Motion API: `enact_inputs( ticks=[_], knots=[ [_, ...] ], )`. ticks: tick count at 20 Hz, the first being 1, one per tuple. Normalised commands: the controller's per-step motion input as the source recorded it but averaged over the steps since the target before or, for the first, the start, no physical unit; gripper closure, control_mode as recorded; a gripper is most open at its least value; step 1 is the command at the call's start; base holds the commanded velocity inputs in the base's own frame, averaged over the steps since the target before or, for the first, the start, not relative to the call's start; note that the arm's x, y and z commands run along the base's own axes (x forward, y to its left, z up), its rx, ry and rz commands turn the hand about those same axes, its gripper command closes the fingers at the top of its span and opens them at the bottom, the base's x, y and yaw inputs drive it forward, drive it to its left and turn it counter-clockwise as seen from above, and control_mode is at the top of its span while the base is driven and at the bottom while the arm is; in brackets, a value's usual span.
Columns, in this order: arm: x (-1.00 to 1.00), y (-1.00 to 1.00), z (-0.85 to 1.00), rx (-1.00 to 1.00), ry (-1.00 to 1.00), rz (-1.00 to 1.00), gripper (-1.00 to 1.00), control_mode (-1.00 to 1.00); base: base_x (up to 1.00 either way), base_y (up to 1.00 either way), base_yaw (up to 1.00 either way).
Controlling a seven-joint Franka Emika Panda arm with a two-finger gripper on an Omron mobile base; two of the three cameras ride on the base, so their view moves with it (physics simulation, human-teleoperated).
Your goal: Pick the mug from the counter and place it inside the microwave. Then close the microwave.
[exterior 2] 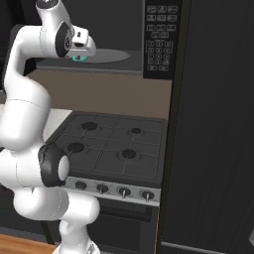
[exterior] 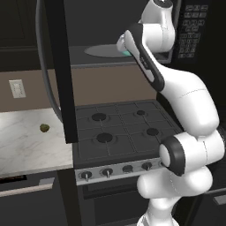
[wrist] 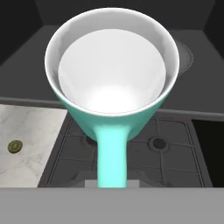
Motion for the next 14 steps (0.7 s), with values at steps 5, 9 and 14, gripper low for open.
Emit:
enact_inputs(
  ticks=[5, 9, 14],
  knots=[
    [0.36, 0.08, -0.01, 0.00, -0.03, 0.00, 1.00, -1.00, 0.00, 0.00, 0.00],
    [0.37, 0.04, -0.02, 0.00, 0.00, 0.00, 1.00, -1.00, 0.00, 0.00, 0.00],
    [0.35, 0.00, -0.07, 0.00, 0.00, 0.00, 1.00, -1.00, 0.00, 0.00, 0.00]
  ],
)
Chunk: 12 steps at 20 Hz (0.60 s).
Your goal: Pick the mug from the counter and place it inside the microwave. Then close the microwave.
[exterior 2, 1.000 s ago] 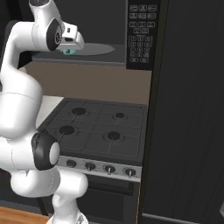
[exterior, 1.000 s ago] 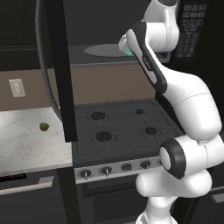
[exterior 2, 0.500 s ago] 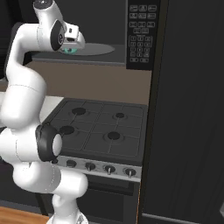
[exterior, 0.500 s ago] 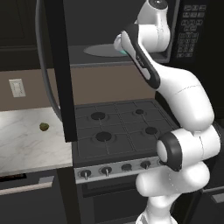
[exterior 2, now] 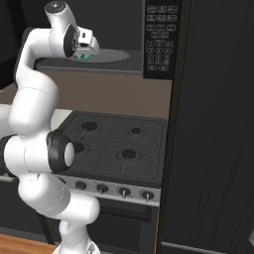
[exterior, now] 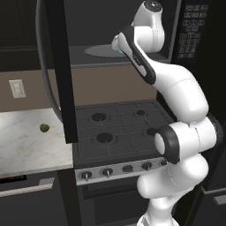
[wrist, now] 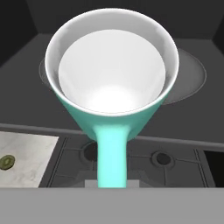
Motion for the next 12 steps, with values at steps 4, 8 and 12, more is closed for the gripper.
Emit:
enact_inputs(
  ticks=[4, 8, 12],
  knots=[
    [0.34, 0.01, -0.05, 0.00, 0.00, 0.00, 1.00, -1.00, 0.00, 0.00, 0.00],
    [0.32, 0.00, -0.11, 0.00, 0.00, 0.00, 1.00, -1.00, 0.00, 0.00, 0.00],
    [0.35, 0.00, -0.07, 0.00, 0.00, 0.00, 1.00, -1.00, 0.00, 0.00, 0.00]
  ],
)
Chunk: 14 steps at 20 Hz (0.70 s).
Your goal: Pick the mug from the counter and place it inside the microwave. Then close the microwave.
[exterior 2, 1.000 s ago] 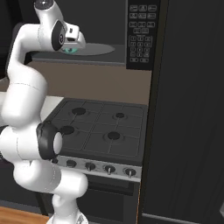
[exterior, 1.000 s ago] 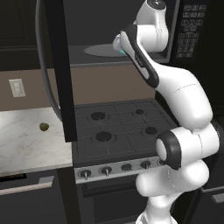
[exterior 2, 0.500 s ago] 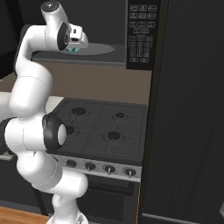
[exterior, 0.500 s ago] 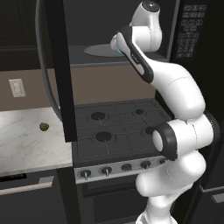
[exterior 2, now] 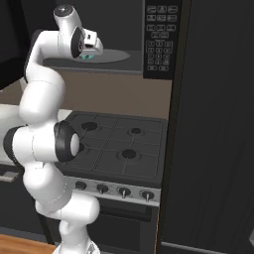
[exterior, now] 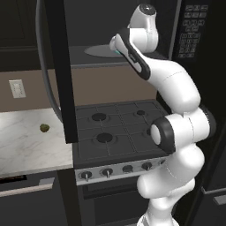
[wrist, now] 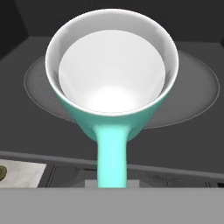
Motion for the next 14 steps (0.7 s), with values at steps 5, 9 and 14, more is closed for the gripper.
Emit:
enact_inputs(
  ticks=[5, 9, 14],
  knots=[
    [0.40, 0.01, -0.08, 0.00, 0.00, 0.00, 1.00, -1.00, 0.00, 0.00, 0.00],
    [0.42, 0.04, -0.01, 0.00, 0.00, 0.00, 1.00, -1.00, 0.00, 0.00, 0.00],
    [0.33, 0.06, 0.00, -0.01, 0.00, 0.00, 1.00, -1.00, 0.00, 0.00, 0.00]
  ],
)
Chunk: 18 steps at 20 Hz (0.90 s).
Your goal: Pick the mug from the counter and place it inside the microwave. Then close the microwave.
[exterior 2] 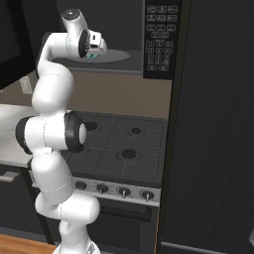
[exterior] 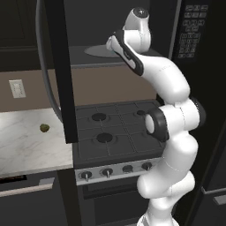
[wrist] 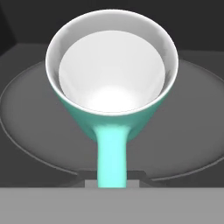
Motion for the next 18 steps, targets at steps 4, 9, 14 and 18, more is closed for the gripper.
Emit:
enact_inputs(
  ticks=[4, 9, 14, 18],
  knots=[
    [0.29, 0.06, -0.03, -0.01, 0.00, 0.00, 1.00, -1.00, 0.00, 0.00, 0.00],
    [0.24, 0.06, -0.08, -0.01, 0.00, 0.00, 1.00, -1.00, 0.00, 0.00, 0.00],
    [0.12, 0.03, -0.10, -0.02, 0.00, 0.00, 1.00, -1.00, 0.00, 0.00, 0.00],
    [0.01, 0.00, -0.14, -0.01, 0.00, 0.00, 1.00, -1.00, 0.00, 0.00, 0.00]
  ],
)
